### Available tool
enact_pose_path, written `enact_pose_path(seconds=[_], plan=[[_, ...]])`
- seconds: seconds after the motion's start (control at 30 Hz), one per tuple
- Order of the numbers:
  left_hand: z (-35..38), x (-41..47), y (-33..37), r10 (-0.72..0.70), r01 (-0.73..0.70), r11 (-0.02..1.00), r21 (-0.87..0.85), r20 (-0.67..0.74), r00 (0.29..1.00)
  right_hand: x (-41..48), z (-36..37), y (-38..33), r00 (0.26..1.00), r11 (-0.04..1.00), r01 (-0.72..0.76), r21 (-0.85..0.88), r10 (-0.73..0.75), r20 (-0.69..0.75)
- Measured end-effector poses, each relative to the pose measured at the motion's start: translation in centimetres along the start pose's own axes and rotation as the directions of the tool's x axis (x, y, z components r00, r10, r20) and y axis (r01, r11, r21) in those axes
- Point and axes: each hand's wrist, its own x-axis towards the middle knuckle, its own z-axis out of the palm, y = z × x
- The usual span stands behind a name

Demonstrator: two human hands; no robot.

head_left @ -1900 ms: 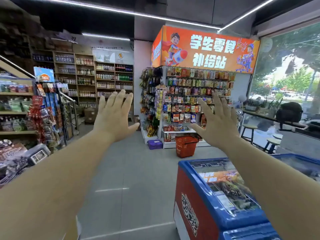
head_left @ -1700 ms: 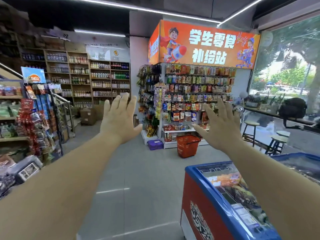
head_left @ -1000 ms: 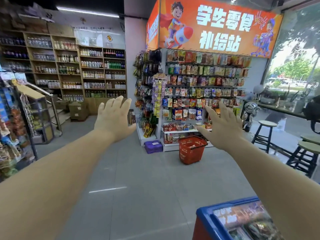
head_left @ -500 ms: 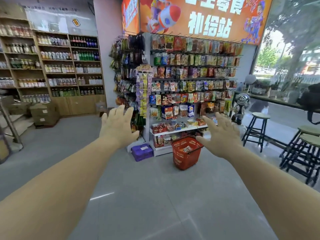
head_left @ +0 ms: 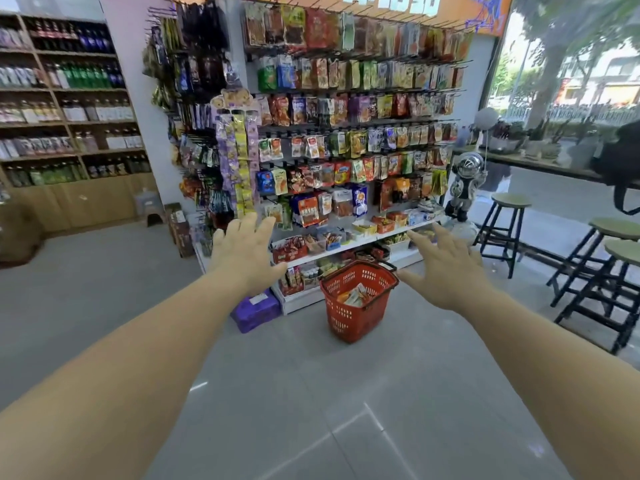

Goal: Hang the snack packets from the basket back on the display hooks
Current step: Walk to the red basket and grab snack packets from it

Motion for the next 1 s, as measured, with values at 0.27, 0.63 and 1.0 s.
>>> enact_pose_path(seconds=[0.27, 0.63, 1.0], plan=[[8.5, 19.0, 3.1, -0.044, 0.043, 0.999, 0.009, 0.096, 0.994, 20.8, 5.6, 3.1, 0.994, 0.999, 0.047, 0.0, -0.047, 0.095], [28.0, 40.5, 7.7, 0.002, 0.039, 0.99, -0.132, 0.301, 0.954, 43.9, 18.4, 6.4, 0.968, 1.0, -0.027, -0.003, 0.027, 0.248], [41.5, 62.2, 13.3, 0.148, -0.072, 0.98, -0.184, 0.438, 0.887, 62.0, 28.7, 12.2, 0.882, 0.987, -0.161, 0.018, 0.136, 0.45]])
